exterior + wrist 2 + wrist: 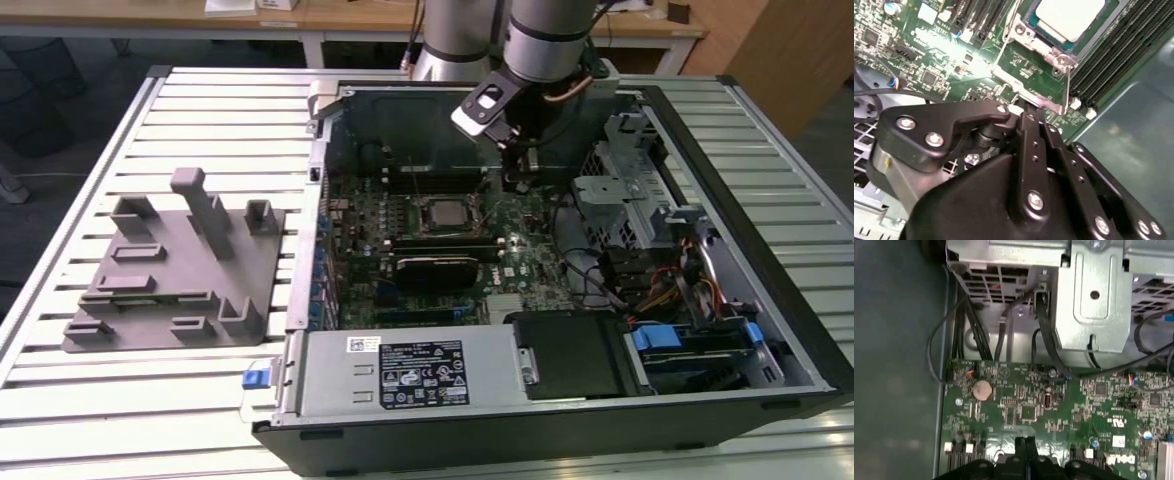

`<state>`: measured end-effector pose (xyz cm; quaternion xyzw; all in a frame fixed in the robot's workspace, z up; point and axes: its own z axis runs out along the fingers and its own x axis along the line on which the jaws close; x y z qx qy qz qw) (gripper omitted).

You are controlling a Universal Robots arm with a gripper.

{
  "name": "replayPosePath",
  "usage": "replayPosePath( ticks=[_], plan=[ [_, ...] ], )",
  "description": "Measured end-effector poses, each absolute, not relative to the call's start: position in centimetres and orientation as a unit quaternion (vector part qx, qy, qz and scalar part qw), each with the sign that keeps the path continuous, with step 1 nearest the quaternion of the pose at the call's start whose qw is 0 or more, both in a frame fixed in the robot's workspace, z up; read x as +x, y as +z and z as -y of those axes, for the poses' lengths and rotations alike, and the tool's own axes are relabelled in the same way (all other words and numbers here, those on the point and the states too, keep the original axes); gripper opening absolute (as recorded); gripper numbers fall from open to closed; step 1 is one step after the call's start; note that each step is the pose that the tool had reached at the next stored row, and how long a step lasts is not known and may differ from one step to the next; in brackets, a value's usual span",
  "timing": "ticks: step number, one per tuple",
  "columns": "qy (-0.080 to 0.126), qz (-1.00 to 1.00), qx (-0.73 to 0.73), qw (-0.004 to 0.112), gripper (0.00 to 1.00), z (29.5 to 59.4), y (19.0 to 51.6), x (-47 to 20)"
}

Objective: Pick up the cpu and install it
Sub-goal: 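Close the cpu cover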

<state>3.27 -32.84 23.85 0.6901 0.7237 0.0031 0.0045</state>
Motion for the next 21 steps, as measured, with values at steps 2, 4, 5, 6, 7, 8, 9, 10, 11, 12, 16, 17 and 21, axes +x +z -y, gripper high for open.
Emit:
replayPosePath(
  ticks=[2,4,5,6,7,8,9,10,11,12,16,17,21],
  plan=[
    [0.003,-0.724,0.690,0.005,0.11,32.8,23.9,3.2],
    [0.003,-0.724,0.690,0.004,0.11,32.8,23.9,3.1],
    [0.003,-0.724,0.690,0.004,0.11,32.8,23.9,3.0],
    [0.003,-0.724,0.690,0.004,0.11,32.8,23.9,2.9],
    [0.003,-0.724,0.690,0.005,0.11,32.8,23.9,2.8],
    [0.003,-0.724,0.690,0.005,0.11,32.8,24.0,2.6],
    [0.003,-0.724,0.690,0.005,0.11,32.8,24.0,2.4],
    [0.003,-0.724,0.690,0.005,0.11,32.8,24.0,2.3],
    [0.003,-0.724,0.690,0.005,0.11,32.8,24.0,2.1],
    [0.003,-0.724,0.690,0.005,0.11,32.8,24.0,1.9],
    [0.003,-0.724,0.690,0.005,0.11,32.8,23.9,0.8],
    [0.003,-0.724,0.690,0.005,0.11,32.8,23.9,0.5],
    [0.003,-0.728,0.686,0.005,0.11,32.8,23.9,-0.5]
  ],
)
